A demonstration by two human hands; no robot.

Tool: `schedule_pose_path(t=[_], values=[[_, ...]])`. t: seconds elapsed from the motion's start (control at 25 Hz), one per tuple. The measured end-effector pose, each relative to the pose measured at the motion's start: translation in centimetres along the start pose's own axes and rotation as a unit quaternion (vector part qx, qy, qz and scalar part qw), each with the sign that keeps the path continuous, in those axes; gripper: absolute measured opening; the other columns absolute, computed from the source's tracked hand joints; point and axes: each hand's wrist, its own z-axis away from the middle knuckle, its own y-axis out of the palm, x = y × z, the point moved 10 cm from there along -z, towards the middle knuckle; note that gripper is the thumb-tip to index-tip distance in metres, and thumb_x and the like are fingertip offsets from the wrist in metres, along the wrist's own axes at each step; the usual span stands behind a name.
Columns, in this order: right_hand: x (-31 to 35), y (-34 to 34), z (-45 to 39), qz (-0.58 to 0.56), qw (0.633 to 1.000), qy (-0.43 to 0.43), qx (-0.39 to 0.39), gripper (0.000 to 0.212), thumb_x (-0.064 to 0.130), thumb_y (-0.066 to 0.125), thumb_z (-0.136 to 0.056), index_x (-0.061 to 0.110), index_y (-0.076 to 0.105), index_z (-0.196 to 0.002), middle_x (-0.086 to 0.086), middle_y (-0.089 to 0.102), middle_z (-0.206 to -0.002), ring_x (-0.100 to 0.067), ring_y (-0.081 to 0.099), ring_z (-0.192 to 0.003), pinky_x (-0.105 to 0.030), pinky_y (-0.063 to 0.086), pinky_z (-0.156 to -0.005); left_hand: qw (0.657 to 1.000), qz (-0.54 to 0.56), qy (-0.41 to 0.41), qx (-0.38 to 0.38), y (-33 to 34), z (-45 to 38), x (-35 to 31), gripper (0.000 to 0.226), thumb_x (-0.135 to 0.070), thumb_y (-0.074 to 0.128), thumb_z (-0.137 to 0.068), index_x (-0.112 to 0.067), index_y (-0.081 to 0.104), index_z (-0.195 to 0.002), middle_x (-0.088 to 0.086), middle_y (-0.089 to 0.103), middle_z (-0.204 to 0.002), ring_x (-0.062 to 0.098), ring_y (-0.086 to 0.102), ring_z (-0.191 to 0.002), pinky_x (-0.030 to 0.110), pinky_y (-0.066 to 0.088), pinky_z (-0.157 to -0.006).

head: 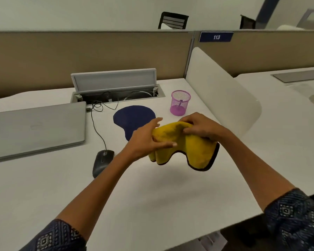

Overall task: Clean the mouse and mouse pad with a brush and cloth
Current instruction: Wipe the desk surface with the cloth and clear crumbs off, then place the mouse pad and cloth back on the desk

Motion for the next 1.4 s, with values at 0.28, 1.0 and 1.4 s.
schedule_pose_path(t=[0.28,1.0,1.4], values=[[-3.2,-0.5,-5.6,0.104,0.98,0.094,0.145,0.061,0.042,0.079,-0.068,0.022,0.058,-0.122,0.003,0.054,-0.114,-0.022,0.055,-0.102,-0.03,0.047,-0.079,0.996,-0.069,0.031,0.051,-2.7,-7.8,2.6,0.03,-0.022,0.071,-0.08,-0.015,0.066,-0.109,0.005,0.068,-0.103,0.011,0.055,-0.084,0.017,0.043,-0.068],[-17.9,3.7,-8.3,0.216,0.973,0.043,-0.068,0.079,-0.002,0.051,-0.084,0.036,0.019,-0.146,0.011,0.005,-0.158,-0.022,0.001,-0.147,-0.055,0.017,-0.112,0.933,-0.323,0.133,0.083,12.5,-11.4,7.9,0.069,0.0,0.042,-0.093,-0.015,0.0,-0.147,0.004,-0.006,-0.156,0.021,-0.007,-0.143,0.024,-0.014,-0.106],[-10.6,4.1,-9.5,0.178,0.983,0.033,-0.045,0.07,0.033,0.061,-0.085,0.033,0.023,-0.144,0.001,0.011,-0.158,-0.027,0.002,-0.146,-0.052,0.009,-0.116,0.97,-0.224,-0.031,-0.09,3.0,-6.1,9.3,0.053,-0.025,0.05,-0.094,-0.021,0.03,-0.142,0.004,0.022,-0.152,0.022,0.013,-0.141,0.035,0.009,-0.115]])
